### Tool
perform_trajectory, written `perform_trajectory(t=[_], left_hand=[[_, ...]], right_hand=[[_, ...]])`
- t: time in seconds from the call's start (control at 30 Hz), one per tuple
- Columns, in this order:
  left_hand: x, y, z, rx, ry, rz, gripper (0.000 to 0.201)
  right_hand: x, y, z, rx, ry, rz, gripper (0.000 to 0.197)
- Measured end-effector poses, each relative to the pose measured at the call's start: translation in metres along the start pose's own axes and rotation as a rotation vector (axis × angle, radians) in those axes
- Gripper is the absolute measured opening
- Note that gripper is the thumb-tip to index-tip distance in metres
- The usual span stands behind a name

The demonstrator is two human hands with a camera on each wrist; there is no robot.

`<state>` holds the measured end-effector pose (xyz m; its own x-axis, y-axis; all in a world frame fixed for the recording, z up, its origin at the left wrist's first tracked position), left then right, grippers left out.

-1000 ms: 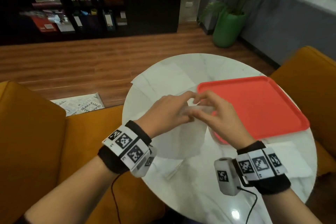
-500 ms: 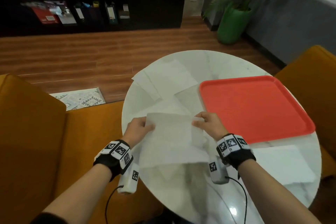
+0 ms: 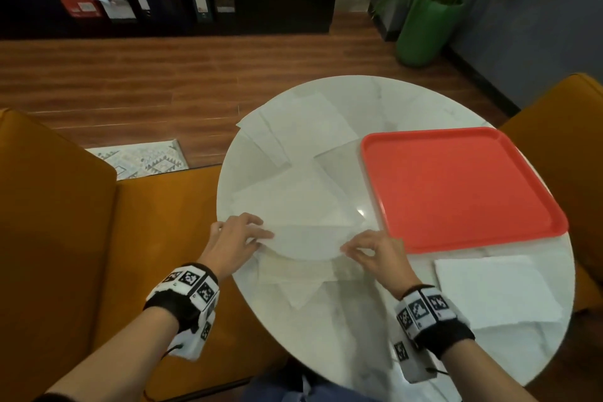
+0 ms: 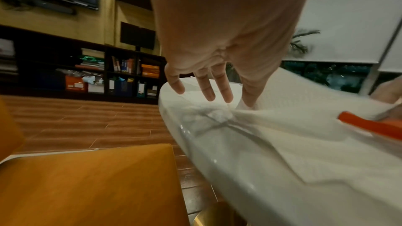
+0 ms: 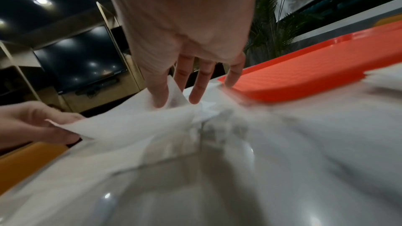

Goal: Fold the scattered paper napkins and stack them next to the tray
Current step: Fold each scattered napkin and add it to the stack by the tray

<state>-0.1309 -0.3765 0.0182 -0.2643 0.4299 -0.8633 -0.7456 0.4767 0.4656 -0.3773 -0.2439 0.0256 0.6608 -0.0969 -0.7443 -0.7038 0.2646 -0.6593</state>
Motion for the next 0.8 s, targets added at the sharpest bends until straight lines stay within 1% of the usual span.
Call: perform_trajectory(t=[0.07, 0.1, 0.17, 0.23, 0.27, 0.33, 0.4, 0.47, 0.53, 0.57, 0.63, 0.7, 0.73, 0.77, 0.8], left_hand=[[0.007, 0.001, 0.011, 0.027, -0.037, -0.086, 0.038], [0.009, 0.002, 0.014, 0.035, -0.032, -0.104, 0.044], [0.008, 0.007, 0.018, 0.043, 0.047, -0.079, 0.053], [0.005, 0.017, 0.019, 0.065, 0.154, -0.038, 0.054], [0.007, 0.023, 0.019, 0.083, 0.181, -0.026, 0.054], [0.015, 0.036, 0.019, 0.128, 0.187, -0.031, 0.05], [0.028, 0.043, 0.018, 0.125, 0.124, -0.06, 0.048], [0.044, 0.042, 0.017, 0.073, -0.008, -0.112, 0.054], [0.058, 0.041, 0.018, 0.052, -0.116, -0.206, 0.062], [0.063, 0.04, 0.019, 0.055, -0.136, -0.235, 0.07], [0.069, 0.039, 0.021, 0.058, -0.141, -0.248, 0.082], [0.072, 0.039, 0.023, 0.052, -0.134, -0.241, 0.085], [0.073, 0.039, 0.023, 0.05, -0.132, -0.243, 0.085], [0.074, 0.039, 0.024, 0.049, -0.132, -0.245, 0.086], [0.075, 0.04, 0.025, 0.048, -0.135, -0.244, 0.087]], right_hand=[[0.01, 0.006, 0.01, 0.007, -0.029, 0.099, 0.009], [0.014, 0.006, 0.014, 0.013, -0.053, 0.156, 0.01], [0.02, 0.003, 0.019, 0.025, -0.092, 0.229, 0.013], [0.022, 0.0, 0.021, 0.039, -0.103, 0.245, 0.016], [0.022, 0.0, 0.022, 0.044, -0.099, 0.239, 0.016], [0.02, 0.0, 0.022, 0.043, -0.097, 0.234, 0.016], [0.018, 0.0, 0.023, 0.037, -0.1, 0.236, 0.016], [0.014, -0.001, 0.025, 0.045, -0.103, 0.23, 0.017], [0.011, -0.004, 0.025, 0.06, -0.117, 0.252, 0.027], [0.009, -0.008, 0.024, 0.065, -0.112, 0.277, 0.035], [0.006, -0.022, 0.019, 0.055, -0.048, 0.311, 0.05], [0.008, -0.043, 0.01, -0.01, 0.046, 0.283, 0.055], [0.014, -0.055, 0.005, -0.057, 0.056, 0.266, 0.054], [0.024, -0.067, 0.002, -0.098, 0.018, 0.264, 0.052], [0.039, -0.078, -0.001, -0.125, -0.061, 0.273, 0.049]])
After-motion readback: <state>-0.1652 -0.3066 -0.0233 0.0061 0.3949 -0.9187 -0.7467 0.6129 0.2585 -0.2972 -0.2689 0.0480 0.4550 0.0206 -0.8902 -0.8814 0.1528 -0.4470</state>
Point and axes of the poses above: each hand's wrist, its own z-axis away from the middle knuckle, its own x-axis out of the palm, y = z × x, the point moved 6 cm from there along -z, towards the middle knuckle, and after that the axes turned 1 degree about y, right-handed, at the moved point
